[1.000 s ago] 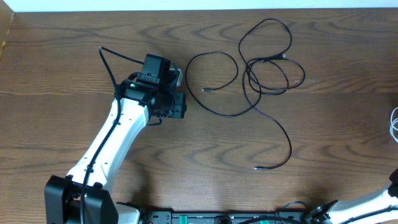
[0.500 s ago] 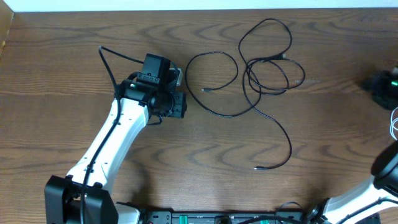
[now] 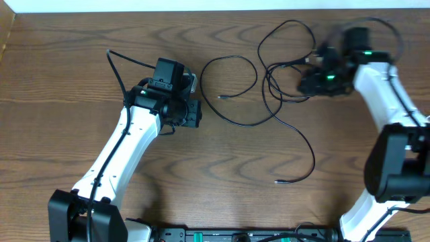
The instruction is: Untangle cables
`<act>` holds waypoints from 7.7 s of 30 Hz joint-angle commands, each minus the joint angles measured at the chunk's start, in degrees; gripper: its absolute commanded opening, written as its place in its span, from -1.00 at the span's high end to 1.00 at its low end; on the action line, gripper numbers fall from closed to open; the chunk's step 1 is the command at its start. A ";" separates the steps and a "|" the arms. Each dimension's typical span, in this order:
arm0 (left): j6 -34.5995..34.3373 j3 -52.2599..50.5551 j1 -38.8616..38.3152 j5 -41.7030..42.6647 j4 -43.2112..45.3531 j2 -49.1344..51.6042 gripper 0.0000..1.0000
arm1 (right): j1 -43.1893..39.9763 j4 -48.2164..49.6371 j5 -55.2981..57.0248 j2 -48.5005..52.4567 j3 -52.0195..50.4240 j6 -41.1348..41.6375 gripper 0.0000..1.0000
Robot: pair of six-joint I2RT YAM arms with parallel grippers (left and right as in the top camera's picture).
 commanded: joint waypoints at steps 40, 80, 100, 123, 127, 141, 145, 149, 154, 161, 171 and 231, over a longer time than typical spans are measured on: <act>-0.48 -0.26 0.17 -0.57 -0.20 -1.14 -0.03 | 25.27 11.63 27.41 11.69 0.46 18.16 0.31; -0.48 -0.26 0.17 -0.55 -0.15 -1.14 -0.02 | 1.92 8.81 -0.74 -11.63 46.75 15.06 0.98; -0.50 -0.26 0.17 -0.55 -0.13 -1.14 -0.02 | -24.44 2.75 14.14 -17.86 47.08 28.04 0.98; -0.50 -0.26 0.17 -0.55 -0.33 -1.14 -0.03 | -26.71 20.44 -12.81 -17.59 47.06 35.85 0.98; -0.50 -0.26 0.17 -0.55 -0.22 -1.14 -0.02 | -26.38 15.43 -14.69 -16.61 47.06 35.76 0.98; -0.50 -0.26 0.17 -0.57 0.33 -1.14 -0.03 | -19.10 45.03 -45.20 -11.91 47.06 49.77 0.98; -0.50 -0.26 0.17 -0.57 0.33 -1.14 -0.02 | -18.18 48.22 -44.06 -11.91 47.06 53.46 0.98; -0.50 -0.26 0.17 -0.57 0.28 -1.14 -0.02 | -18.58 39.21 -37.09 -11.91 47.06 53.88 0.98; -0.50 -0.26 0.17 -0.57 0.24 -1.14 -0.02 | -19.65 33.35 -34.03 -11.91 47.06 47.56 0.98; -0.48 -0.26 0.17 -0.57 0.26 -1.14 -0.02 | -24.44 34.18 -30.18 -11.91 47.06 46.66 0.98; -0.50 -0.26 0.17 -0.57 0.28 -1.14 -0.02 | -38.95 25.33 -24.30 -11.91 47.06 43.45 0.97; -0.50 -0.26 0.17 -0.55 -1.03 -1.14 -0.02 | -52.52 -28.92 30.53 14.53 46.88 33.66 0.94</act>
